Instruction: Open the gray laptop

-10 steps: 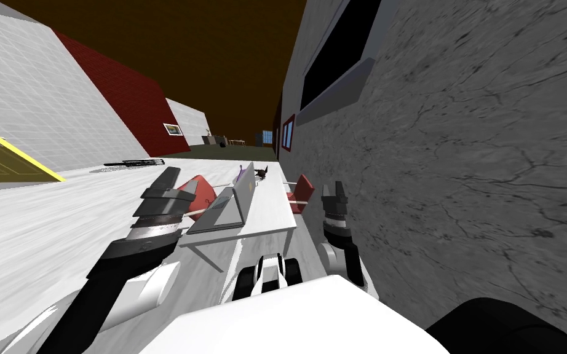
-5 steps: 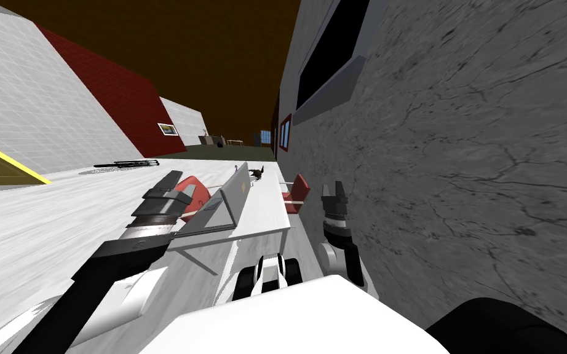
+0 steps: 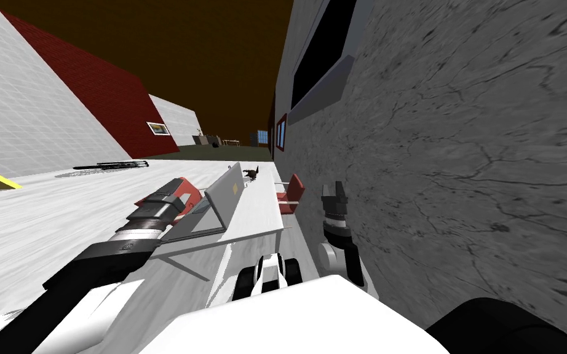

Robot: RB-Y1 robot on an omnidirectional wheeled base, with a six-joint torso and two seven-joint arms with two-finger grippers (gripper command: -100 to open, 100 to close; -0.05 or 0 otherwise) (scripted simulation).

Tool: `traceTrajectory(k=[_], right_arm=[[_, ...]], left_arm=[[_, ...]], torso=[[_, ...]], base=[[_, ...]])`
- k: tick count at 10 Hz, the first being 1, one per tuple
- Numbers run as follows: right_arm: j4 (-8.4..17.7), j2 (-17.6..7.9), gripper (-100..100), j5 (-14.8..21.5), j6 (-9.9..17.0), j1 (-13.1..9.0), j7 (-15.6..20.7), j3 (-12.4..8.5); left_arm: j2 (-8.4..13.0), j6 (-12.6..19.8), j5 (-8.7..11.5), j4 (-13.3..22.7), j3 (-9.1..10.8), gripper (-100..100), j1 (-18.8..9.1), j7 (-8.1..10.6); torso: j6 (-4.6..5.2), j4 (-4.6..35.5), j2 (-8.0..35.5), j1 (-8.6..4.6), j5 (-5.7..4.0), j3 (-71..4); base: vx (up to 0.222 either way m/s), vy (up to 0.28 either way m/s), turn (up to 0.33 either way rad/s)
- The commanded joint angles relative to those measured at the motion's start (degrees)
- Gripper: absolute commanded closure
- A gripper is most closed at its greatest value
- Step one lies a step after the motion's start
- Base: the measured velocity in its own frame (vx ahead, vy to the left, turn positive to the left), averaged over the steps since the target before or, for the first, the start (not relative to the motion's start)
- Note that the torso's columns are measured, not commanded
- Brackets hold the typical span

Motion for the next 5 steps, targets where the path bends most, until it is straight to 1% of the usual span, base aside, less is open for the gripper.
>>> traceTrajectory(k=[1,5], right_arm=[[0.0,0.0,0,0.0,0.0,0.0,0.0,0.0],[0.0,0.0,0,0.0,0.0,0.0,0.0,0.0]], left_arm=[[2.7,3.6,1.1,0.3,0.98,-100,1.7,0.64],[10.1,10.3,4.1,0.9,3.79,-100,5.0,2.36]], torso=[[0.0,0.0,0.1,0.02,0.0,0.0],[0.01,0.0,0.0,-0.07,-0.03,0.0]], base=[[0.0,-0.062,-0.035],[0.023,-0.061,-0.071]])
